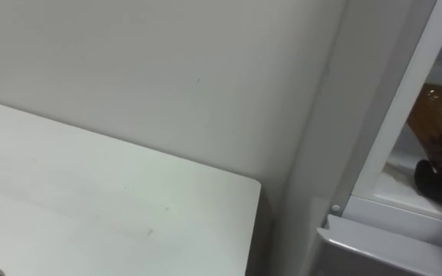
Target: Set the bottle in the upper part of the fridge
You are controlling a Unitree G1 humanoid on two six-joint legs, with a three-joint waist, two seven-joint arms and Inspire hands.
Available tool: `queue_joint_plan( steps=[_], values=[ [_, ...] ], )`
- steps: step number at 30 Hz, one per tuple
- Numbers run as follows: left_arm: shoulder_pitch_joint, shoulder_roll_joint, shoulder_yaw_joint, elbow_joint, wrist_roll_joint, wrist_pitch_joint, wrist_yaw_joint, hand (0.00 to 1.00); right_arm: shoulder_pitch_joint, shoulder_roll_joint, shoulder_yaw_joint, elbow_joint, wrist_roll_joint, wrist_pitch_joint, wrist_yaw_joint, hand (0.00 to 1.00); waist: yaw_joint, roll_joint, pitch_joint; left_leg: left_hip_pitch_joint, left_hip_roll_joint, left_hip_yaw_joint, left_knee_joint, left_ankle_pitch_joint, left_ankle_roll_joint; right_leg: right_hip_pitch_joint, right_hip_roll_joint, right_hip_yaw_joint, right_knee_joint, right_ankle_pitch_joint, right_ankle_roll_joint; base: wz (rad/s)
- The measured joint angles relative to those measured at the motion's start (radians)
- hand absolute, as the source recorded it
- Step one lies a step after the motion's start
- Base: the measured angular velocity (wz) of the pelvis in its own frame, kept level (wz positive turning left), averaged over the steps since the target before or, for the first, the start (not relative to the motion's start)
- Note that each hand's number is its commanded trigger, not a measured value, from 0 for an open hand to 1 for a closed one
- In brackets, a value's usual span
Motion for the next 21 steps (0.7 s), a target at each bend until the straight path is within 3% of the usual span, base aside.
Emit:
queue_joint_plan(
  steps=[7,10,17,21],
  values=[
    [-0.002,0.005,0.019,-0.005,-0.003,-0.001,0.003,0.0,0.0,-0.006,0.001,0.002,-0.055,0.002,0.0,0.0,-0.006,-0.002,0.0013,0.001,-0.002,0.002,-0.001,0.0,0.0,0.0,0.0,0.006,-0.002,0.0,0.0,-0.01],
    [-0.002,0.011,0.018,-0.004,-0.008,-0.002,0.003,0.0,-0.007,-0.012,0.002,0.011,-0.125,0.002,0.0,0.0,-0.023,-0.011,0.0062,0.001,-0.002,-0.002,-0.002,0.0,0.0,0.002,0.0,0.002,-0.001,0.0,0.0,0.06],
    [-0.004,0.016,0.018,-0.004,-0.008,-0.01,0.004,0.0,-0.007,-0.048,0.005,0.036,-0.213,0.005,-0.003,0.0,-0.033,-0.02,0.0084,0.0,-0.001,0.001,-0.01,0.0,0.001,0.001,0.001,0.003,-0.002,0.0,0.0,0.0],
    [-0.005,0.019,0.023,-0.004,-0.008,-0.013,0.003,0.0,-0.001,-0.053,0.003,0.039,-0.291,0.028,-0.016,0.0,-0.036,-0.024,0.0075,0.0,0.0,-0.001,-0.01,0.0,0.001,0.003,0.001,-0.002,-0.003,0.0,0.0,0.01]
  ],
)
